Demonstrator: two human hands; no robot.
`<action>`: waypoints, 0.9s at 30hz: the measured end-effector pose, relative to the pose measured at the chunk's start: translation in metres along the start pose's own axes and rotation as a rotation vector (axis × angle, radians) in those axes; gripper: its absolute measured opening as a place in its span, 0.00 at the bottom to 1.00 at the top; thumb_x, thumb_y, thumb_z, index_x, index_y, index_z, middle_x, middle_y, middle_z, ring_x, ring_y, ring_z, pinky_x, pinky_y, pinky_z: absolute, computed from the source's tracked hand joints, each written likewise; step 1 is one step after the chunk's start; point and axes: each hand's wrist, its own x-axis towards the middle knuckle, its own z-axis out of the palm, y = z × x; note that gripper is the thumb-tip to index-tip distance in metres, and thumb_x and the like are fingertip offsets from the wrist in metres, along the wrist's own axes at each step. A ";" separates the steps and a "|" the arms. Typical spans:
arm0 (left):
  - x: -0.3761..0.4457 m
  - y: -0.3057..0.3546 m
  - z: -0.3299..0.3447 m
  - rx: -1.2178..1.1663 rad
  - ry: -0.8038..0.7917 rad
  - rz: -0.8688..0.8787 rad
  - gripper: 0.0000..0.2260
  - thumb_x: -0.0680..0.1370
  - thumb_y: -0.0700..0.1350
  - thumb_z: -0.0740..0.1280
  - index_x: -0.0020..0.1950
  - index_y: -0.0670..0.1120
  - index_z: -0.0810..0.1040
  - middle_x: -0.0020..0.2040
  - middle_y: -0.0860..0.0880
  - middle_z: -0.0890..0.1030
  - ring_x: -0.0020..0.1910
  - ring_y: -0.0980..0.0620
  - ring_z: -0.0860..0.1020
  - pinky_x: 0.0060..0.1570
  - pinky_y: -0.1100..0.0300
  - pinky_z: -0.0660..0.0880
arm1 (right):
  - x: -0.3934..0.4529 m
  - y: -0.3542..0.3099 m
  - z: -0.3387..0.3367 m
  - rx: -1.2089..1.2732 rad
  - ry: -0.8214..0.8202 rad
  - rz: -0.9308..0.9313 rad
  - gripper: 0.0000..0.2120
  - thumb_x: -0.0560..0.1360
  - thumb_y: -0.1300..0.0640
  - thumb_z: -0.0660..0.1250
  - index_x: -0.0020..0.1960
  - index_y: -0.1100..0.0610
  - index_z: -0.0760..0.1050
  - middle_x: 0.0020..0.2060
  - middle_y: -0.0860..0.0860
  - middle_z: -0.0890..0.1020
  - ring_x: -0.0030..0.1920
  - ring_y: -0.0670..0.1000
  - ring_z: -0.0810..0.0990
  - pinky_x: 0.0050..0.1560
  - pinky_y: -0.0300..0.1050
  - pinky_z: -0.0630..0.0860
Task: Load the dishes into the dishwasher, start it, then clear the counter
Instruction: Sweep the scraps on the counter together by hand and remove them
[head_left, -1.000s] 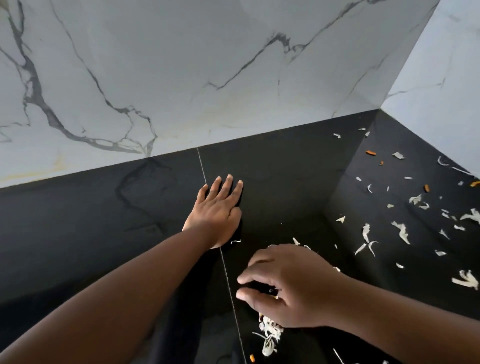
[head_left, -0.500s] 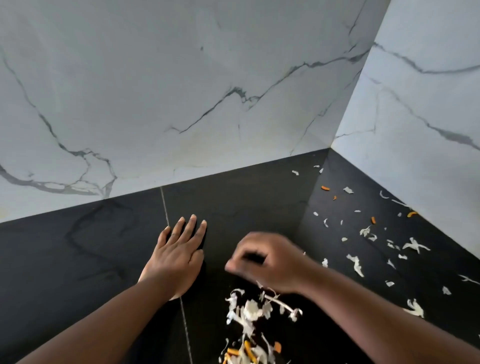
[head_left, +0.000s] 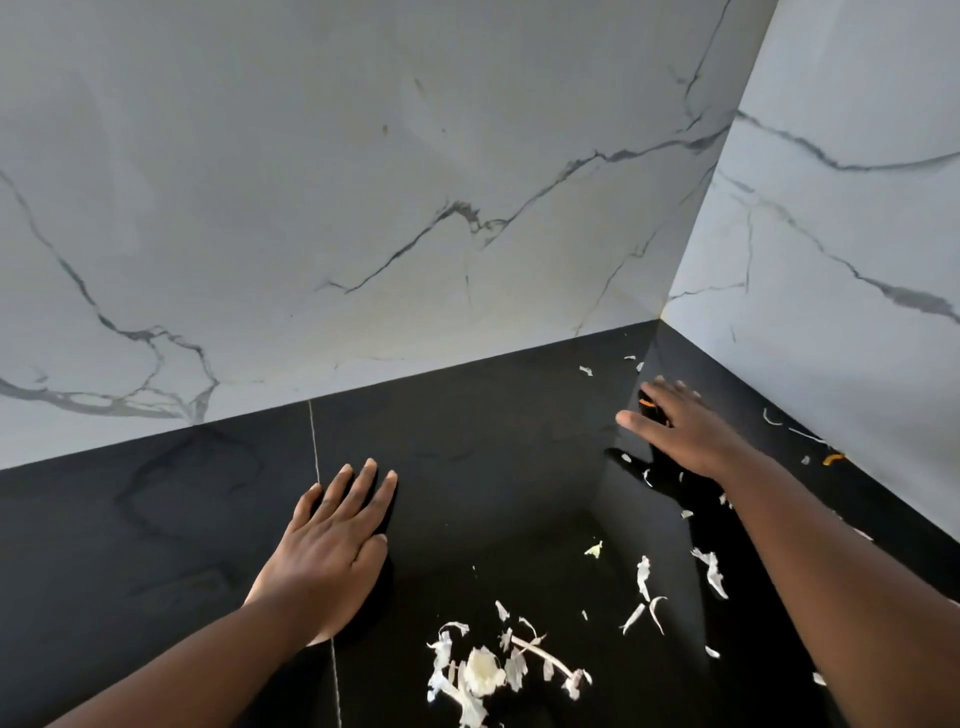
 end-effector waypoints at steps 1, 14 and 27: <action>0.000 0.000 0.000 0.001 -0.001 -0.001 0.34 0.66 0.60 0.30 0.74 0.62 0.34 0.75 0.59 0.33 0.73 0.60 0.29 0.73 0.59 0.31 | -0.007 -0.008 0.002 0.001 -0.046 -0.040 0.47 0.66 0.24 0.53 0.78 0.50 0.56 0.78 0.47 0.52 0.77 0.48 0.45 0.74 0.47 0.45; 0.028 0.011 -0.006 0.066 0.077 -0.019 0.40 0.67 0.62 0.34 0.77 0.54 0.56 0.72 0.53 0.61 0.73 0.50 0.56 0.73 0.53 0.50 | -0.061 -0.054 0.011 0.343 -0.111 -0.315 0.42 0.64 0.22 0.58 0.74 0.38 0.59 0.73 0.34 0.58 0.73 0.34 0.52 0.72 0.42 0.53; 0.051 0.006 -0.002 0.118 -0.037 0.068 0.34 0.65 0.63 0.29 0.71 0.60 0.27 0.72 0.60 0.27 0.71 0.58 0.26 0.73 0.52 0.30 | 0.116 -0.011 0.013 0.080 0.074 0.096 0.45 0.70 0.24 0.51 0.75 0.56 0.61 0.77 0.52 0.58 0.77 0.53 0.51 0.75 0.54 0.52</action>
